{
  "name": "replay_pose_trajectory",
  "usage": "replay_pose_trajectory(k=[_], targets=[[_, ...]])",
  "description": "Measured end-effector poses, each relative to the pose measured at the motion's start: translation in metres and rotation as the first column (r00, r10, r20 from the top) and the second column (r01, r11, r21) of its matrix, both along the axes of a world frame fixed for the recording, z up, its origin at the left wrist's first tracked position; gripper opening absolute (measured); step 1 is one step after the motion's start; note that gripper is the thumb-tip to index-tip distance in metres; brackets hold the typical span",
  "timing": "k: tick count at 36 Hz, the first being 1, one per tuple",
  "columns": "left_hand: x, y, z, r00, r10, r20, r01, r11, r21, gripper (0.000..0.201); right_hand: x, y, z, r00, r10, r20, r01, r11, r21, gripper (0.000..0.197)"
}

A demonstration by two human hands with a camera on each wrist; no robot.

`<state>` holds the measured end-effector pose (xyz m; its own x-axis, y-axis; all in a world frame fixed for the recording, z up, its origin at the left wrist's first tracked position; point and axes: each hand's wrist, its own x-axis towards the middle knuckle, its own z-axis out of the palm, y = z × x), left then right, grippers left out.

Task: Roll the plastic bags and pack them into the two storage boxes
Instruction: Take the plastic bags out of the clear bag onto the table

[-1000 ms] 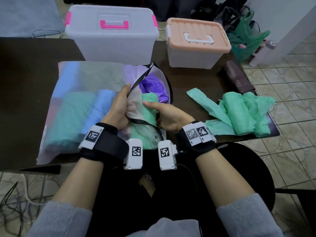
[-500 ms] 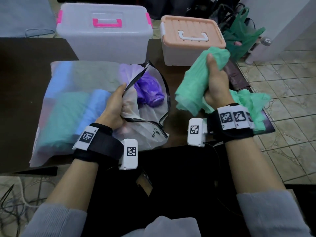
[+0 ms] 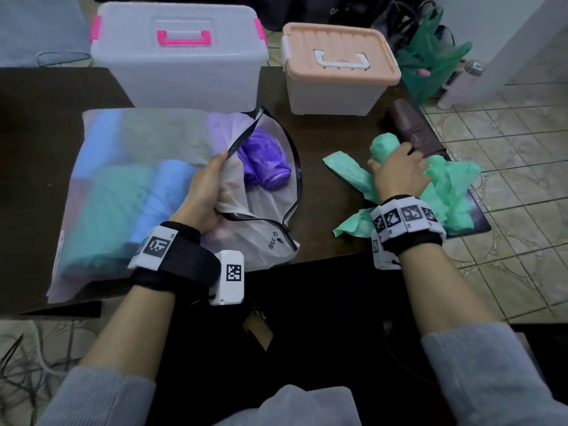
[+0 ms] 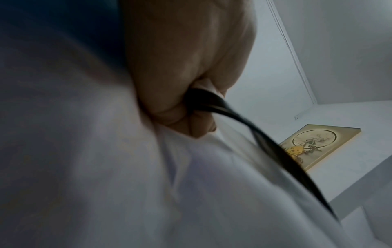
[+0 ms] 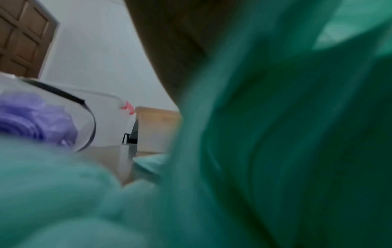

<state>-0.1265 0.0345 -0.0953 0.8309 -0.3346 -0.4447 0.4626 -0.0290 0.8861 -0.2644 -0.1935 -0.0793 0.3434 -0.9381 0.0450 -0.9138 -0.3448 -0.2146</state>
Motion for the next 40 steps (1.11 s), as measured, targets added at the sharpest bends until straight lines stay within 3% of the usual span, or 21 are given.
replay_pose_trajectory(k=[7, 13, 18, 21, 23, 26, 28, 31, 36, 40], targets=[[-0.002, 0.001, 0.002, 1.0, 0.0, -0.005, 0.0, 1.0, 0.011, 0.023, -0.003, 0.008, -0.023, 0.979, 0.099, -0.176, -0.108, 0.993, -0.042, 0.082], [-0.004, -0.001, 0.006, 1.0, 0.0, 0.008, -0.001, 0.999, 0.052, 0.024, -0.006, 0.002, -0.027, 0.967, 0.171, -0.189, -0.15, 0.981, 0.12, 0.067], [0.003, -0.004, 0.014, 0.991, 0.004, 0.132, -0.023, 0.99, 0.14, 0.025, -0.005, -0.004, -0.02, 0.971, 0.183, -0.157, -0.139, 0.957, 0.255, 0.07], [0.013, -0.007, 0.023, 0.982, 0.008, 0.19, -0.036, 0.989, 0.143, 0.025, -0.002, -0.001, -0.012, 0.977, 0.194, -0.085, -0.171, 0.958, 0.231, 0.07], [0.02, -0.008, 0.029, 0.98, 0.017, 0.199, -0.042, 0.991, 0.123, 0.023, 0.003, 0.004, -0.005, 0.964, 0.264, 0.043, -0.266, 0.961, 0.079, 0.061], [0.03, -0.009, 0.038, 0.979, 0.036, 0.203, -0.062, 0.991, 0.122, 0.016, 0.022, 0.02, 0.011, 0.854, 0.423, 0.303, -0.424, 0.903, -0.065, 0.042], [0.041, -0.005, 0.042, 0.978, 0.031, 0.208, -0.064, 0.986, 0.156, 0.021, 0.039, 0.035, 0.019, 0.773, 0.475, 0.421, -0.526, 0.851, 0.005, 0.035], [0.058, 0.006, 0.047, 0.981, 0.01, 0.194, -0.045, 0.983, 0.178, 0.024, 0.064, 0.057, 0.026, 0.722, 0.477, 0.5, -0.624, 0.762, 0.175, 0.033], [0.075, 0.019, 0.05, 0.988, -0.048, 0.149, 0.022, 0.985, 0.172, 0.03, 0.101, 0.087, 0.017, 0.755, 0.462, 0.466, -0.644, 0.658, 0.39, 0.045], [0.078, 0.025, 0.044, 0.997, -0.04, 0.07, 0.032, 0.993, 0.116, 0.029, 0.118, 0.094, 0.005, 0.805, 0.478, 0.352, -0.593, 0.649, 0.476, 0.053]])
